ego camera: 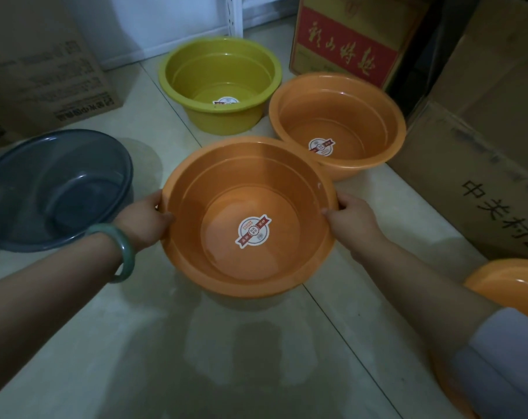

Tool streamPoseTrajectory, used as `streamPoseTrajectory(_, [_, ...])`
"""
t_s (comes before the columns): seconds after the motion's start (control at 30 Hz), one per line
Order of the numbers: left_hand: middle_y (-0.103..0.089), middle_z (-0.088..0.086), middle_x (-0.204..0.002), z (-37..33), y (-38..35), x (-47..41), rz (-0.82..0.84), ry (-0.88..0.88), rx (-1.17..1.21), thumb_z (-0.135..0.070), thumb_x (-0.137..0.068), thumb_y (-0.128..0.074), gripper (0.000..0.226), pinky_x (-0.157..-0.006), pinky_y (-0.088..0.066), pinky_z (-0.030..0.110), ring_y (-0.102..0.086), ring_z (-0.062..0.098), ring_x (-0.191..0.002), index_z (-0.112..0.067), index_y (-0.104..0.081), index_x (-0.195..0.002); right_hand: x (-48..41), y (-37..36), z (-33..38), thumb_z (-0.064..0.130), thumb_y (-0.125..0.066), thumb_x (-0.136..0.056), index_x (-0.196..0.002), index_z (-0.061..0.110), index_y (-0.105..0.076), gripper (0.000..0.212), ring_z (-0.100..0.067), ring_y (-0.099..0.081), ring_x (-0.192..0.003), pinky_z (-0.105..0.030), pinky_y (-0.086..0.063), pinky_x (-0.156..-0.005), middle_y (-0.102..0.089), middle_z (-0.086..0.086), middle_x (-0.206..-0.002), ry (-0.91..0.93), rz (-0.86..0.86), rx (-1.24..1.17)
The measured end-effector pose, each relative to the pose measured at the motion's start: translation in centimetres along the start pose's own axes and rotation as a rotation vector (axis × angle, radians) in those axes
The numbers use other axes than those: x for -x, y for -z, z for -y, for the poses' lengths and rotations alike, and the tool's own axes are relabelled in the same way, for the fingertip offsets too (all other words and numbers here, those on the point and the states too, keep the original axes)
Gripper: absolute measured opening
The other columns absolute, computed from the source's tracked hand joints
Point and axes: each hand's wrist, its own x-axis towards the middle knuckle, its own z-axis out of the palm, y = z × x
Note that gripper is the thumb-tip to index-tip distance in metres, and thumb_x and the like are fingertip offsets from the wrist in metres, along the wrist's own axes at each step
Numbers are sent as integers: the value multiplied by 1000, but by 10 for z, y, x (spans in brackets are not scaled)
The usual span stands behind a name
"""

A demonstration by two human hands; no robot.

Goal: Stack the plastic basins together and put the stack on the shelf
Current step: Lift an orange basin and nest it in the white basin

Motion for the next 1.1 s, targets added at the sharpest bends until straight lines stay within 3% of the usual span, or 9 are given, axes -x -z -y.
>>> streamPoseTrajectory(0.2, [-66, 12, -100, -1, 5, 4, 43, 3, 63, -20, -88, -52, 42, -87, -52, 45, -66, 31, -87, -20, -50, -130, 7, 10, -3, 13, -58, -90, -126, 16, -60, 36, -22, -65, -89, -33, -52, -80, -66, -6, -103, -38, 29, -80])
streamPoseTrajectory(0.33, [-66, 16, -103, -9, 1, 15, 107, -16, 111, -19, -89, -53, 41, -84, -54, 45, -66, 32, -86, -18, -50, -130, 13, 22, -12, 9, -60, -88, -124, 12, -62, 35, -18, -66, -81, -29, -53, -70, -68, -4, -96, -114, 26, -117])
streamPoseTrajectory(0.5, [-64, 11, -100, -24, -15, 37, 188, -65, 106, -21, -89, -54, 46, -81, -54, 40, -65, 27, -85, -21, -45, -134, 30, 49, -27, 3, -59, -85, -123, 7, -61, 38, -30, -66, -98, -48, -52, -91, -68, -13, -107, -228, 40, 34])
streamPoseTrajectory(0.83, [-69, 6, -101, -51, -52, 70, 254, -205, -75, -34, -87, -54, 42, -81, -56, 41, -69, 22, -84, -23, -48, -127, 63, 102, -61, 1, -61, -81, -122, 5, -59, 41, -33, -64, -96, -46, -55, -87, -63, -11, -96, -371, 0, 163])
streamPoseTrajectory(0.97, [-68, 6, -100, -57, -55, 73, 207, -194, -161, -32, -88, -53, 42, -81, -55, 39, -68, 23, -85, -19, -48, -127, 65, 106, -67, 7, -64, -82, -126, 7, -58, 45, -30, -64, -101, -45, -52, -92, -67, -12, -109, -354, 12, 157])
streamPoseTrajectory(1.03, [-67, 9, -112, -60, -53, 74, 190, -180, -227, -36, -87, -52, 52, -86, -53, 40, -66, 25, -95, -18, -42, -135, 67, 108, -65, 12, -66, -83, -134, 11, -52, 54, -28, -65, -100, -42, -54, -88, -66, -12, -117, -331, 32, 161])
streamPoseTrajectory(1.1, [-58, 13, -129, -64, -50, 77, 164, -178, -312, -40, -87, -52, 67, -93, -48, 40, -60, 28, -110, -17, -26, -145, 69, 113, -62, 18, -66, -85, -147, 15, -35, 70, -25, -63, -104, -33, -54, -80, -58, -12, -134, -296, 36, 184])
